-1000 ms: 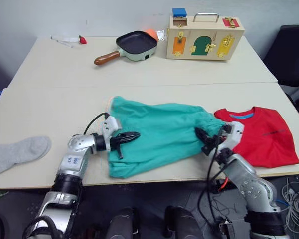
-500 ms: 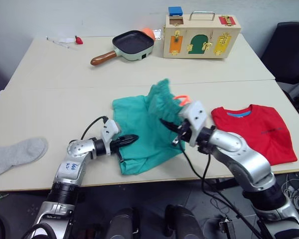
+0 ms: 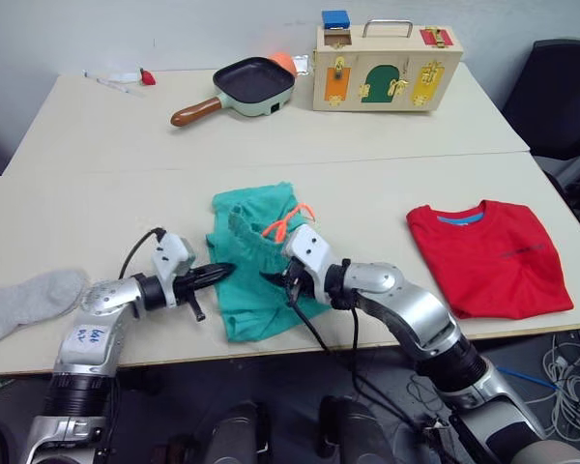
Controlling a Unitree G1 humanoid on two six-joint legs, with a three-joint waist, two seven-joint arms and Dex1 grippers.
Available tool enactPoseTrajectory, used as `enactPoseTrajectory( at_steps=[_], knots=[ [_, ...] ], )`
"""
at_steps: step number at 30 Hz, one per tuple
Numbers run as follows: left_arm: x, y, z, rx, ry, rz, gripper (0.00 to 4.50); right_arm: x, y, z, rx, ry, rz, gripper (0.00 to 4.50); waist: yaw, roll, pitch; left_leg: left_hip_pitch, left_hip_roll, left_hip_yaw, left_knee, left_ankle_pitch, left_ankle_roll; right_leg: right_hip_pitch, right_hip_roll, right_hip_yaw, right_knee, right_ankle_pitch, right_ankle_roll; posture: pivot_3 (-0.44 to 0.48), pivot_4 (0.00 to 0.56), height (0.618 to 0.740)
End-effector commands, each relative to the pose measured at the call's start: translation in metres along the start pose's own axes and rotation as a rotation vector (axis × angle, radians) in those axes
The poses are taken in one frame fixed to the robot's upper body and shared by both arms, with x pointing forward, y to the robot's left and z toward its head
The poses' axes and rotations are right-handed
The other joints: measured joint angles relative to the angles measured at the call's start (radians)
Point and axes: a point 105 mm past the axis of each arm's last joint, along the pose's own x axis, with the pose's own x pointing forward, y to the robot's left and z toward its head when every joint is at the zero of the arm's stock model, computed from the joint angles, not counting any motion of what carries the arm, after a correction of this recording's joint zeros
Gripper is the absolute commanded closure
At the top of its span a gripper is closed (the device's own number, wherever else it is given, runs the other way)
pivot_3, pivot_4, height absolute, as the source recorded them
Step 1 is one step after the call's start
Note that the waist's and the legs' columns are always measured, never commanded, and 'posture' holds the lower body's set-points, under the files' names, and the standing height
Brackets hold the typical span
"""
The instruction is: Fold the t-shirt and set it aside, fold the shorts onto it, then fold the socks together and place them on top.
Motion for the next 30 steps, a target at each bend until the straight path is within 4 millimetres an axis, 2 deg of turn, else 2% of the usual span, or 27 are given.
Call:
enactPoseTrajectory(
  at_steps=[1,3,7,10,13,16,21,24,27,30],
  knots=[
    [-0.019,0.005,0.019,0.028,-0.046,0.002,4.5,-0.021,0.017,0.024,-0.055,-0.111,0.198,2.38,0.0,0.0,0.0,0.0,0.0,0.0,0.0,0.0,0.0,0.0,0.0,0.0,0.0,0.0,0.0,0.0,0.15,0.74],
    [-0.027,0.01,0.021,0.029,-0.037,0.015,4.5,-0.034,0.021,0.022,-0.05,-0.105,0.268,2.38,0.001,0.0,0.0,0.0,0.0,0.0,0.0,0.0,0.0,0.0,0.0,0.0,0.0,0.0,0.0,0.0,0.15,0.74],
    [-0.037,0.019,0.034,0.034,-0.064,0.043,4.5,-0.054,0.012,0.012,-0.034,-0.073,0.27,2.38,0.0,0.0,0.0,0.0,0.0,0.0,0.0,0.0,0.0,0.0,0.0,0.0,0.0,0.0,0.0,0.0,0.15,0.74],
    [-0.033,0.005,0.058,0.017,-0.144,-0.058,4.5,-0.073,-0.002,0.011,0.033,-0.12,0.232,2.38,0.001,-0.001,0.0,0.0,0.0,0.0,0.0,0.0,0.0,0.0,0.0,0.0,0.0,0.0,0.0,0.0,0.15,0.74],
    [-0.021,-0.013,0.074,-0.011,-0.192,-0.169,4.5,-0.078,-0.022,0.011,0.068,-0.198,0.122,3.26,0.002,-0.001,0.0,0.0,-0.001,0.0,0.0,0.0,0.0,0.0,0.0,0.0,0.0,0.0,0.0,0.0,0.15,0.74],
    [0.004,-0.027,0.08,-0.01,-0.209,-0.237,4.5,-0.063,-0.036,-0.001,0.001,-0.184,0.015,4.4,0.001,-0.001,0.0,0.002,-0.001,0.001,0.0,0.0,0.0,0.001,0.0,0.0,0.001,0.0,0.0,0.0,0.15,0.74],
    [0.05,-0.027,0.049,0.029,-0.107,-0.187,4.5,-0.029,-0.041,-0.024,-0.067,-0.141,-0.048,4.46,-0.002,-0.001,0.0,0.004,0.0,0.007,0.0,0.001,-0.001,0.0,0.007,0.001,0.003,0.0,0.0,0.0,0.15,0.74],
    [0.069,-0.017,0.027,0.051,-0.036,-0.076,4.5,-0.019,-0.035,-0.042,-0.064,-0.094,-0.01,4.46,-0.003,-0.001,0.0,0.006,0.001,0.01,-0.001,0.001,-0.001,-0.001,0.01,0.004,0.003,0.0,0.0,0.0,0.15,0.74],
    [0.076,-0.013,0.015,0.052,-0.002,-0.019,4.5,-0.027,-0.028,-0.056,-0.059,-0.05,0.04,4.46,-0.001,-0.001,0.0,0.006,0.002,0.011,0.0,0.001,-0.001,-0.001,0.011,0.005,0.003,0.0,0.0,0.0,0.15,0.74],
    [0.072,-0.013,0.002,0.035,0.031,-0.007,4.5,-0.045,-0.025,-0.061,-0.043,-0.042,0.072,4.46,0.0,-0.001,0.0,0.007,0.002,0.011,0.0,0.001,-0.001,0.0,0.011,0.007,0.003,0.0,0.0,0.0,0.15,0.74]
  ],
)
